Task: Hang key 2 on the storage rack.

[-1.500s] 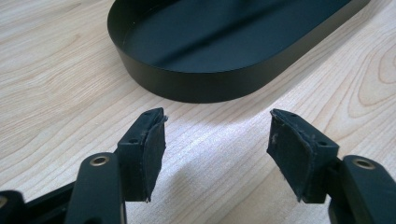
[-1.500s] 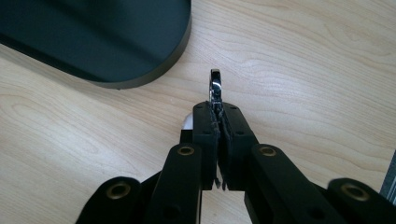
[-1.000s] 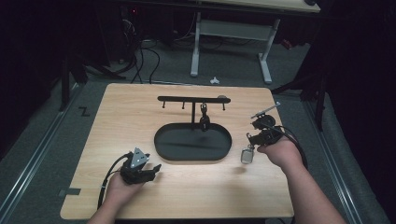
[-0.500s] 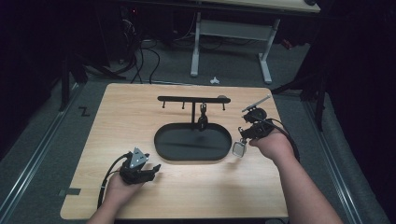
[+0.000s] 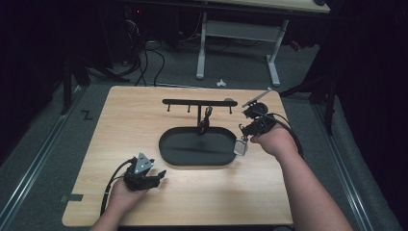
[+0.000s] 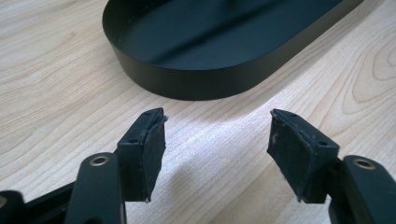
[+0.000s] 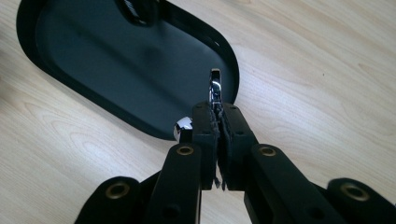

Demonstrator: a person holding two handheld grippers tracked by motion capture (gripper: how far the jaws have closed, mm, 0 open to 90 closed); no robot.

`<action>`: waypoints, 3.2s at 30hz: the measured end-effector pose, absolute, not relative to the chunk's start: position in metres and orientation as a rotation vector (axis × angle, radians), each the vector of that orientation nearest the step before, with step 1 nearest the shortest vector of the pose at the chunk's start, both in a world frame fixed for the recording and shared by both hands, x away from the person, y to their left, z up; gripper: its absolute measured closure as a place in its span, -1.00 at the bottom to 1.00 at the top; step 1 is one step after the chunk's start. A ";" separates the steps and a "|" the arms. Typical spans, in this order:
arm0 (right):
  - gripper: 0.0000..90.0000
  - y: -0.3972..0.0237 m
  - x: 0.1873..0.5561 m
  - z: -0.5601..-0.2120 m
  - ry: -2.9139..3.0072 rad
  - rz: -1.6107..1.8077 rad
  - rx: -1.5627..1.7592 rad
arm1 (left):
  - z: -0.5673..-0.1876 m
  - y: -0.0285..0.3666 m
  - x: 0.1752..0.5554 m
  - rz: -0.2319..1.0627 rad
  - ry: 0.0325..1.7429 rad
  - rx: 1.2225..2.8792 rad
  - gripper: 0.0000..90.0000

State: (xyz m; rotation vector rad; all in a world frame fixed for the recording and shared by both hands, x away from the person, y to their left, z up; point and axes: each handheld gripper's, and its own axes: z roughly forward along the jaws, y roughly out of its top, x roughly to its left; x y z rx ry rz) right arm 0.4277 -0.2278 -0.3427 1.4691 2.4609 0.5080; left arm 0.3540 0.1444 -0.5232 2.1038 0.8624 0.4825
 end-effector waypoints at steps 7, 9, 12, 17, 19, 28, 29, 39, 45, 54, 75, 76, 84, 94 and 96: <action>0.92 -0.217 0.434 -0.336 2.472 0.507 1.434 | -0.523 0.146 0.356 0.484 0.872 2.095 -0.18; 0.92 -0.214 0.438 -0.334 2.472 0.513 1.426 | -0.523 0.146 0.356 0.482 0.872 2.098 -0.18; 0.92 -0.210 0.442 -0.333 2.473 0.501 1.418 | -0.523 0.146 0.355 0.484 0.871 2.099 -0.18; 0.92 -0.205 0.448 -0.328 2.472 0.513 1.401 | -0.522 0.148 0.356 0.478 0.876 2.098 -0.18; 0.92 -0.201 0.451 -0.325 2.480 0.510 1.392 | -0.522 0.148 0.355 0.481 0.874 2.100 -0.18; 0.92 -0.197 0.461 -0.320 2.478 0.516 1.395 | -0.523 0.148 0.356 0.483 0.876 2.096 -0.18; 0.92 -0.197 0.462 -0.320 2.477 0.510 1.383 | -0.522 0.148 0.355 0.483 0.874 2.094 -0.18; 0.83 -0.203 0.469 -0.329 2.446 0.503 1.401 | -0.523 0.149 0.356 0.482 0.875 2.094 -0.18; 0.86 -0.203 0.471 -0.337 2.437 0.482 1.394 | -0.523 0.148 0.355 0.476 0.874 2.102 -0.18; 0.87 -0.207 0.471 -0.340 2.412 0.491 1.417 | -0.523 0.148 0.355 0.479 0.872 2.100 -0.18; 0.25 -0.214 0.461 -0.356 2.388 0.521 1.457 | -0.524 0.152 0.354 0.483 0.893 2.094 -0.19; 0.21 -0.215 0.460 -0.358 2.387 0.524 1.451 | -0.524 0.153 0.354 0.483 0.894 2.095 -0.19; 0.02 -0.221 0.452 -0.377 2.371 0.566 1.479 | -0.524 0.151 0.354 0.486 0.895 2.093 -0.19; -0.29 -0.230 0.442 -0.408 2.364 0.590 1.513 | -0.524 0.150 0.353 0.491 0.893 2.095 -0.19; -0.28 -0.233 0.439 -0.416 2.342 0.627 1.534 | -0.524 0.150 0.354 0.493 0.896 2.093 -0.19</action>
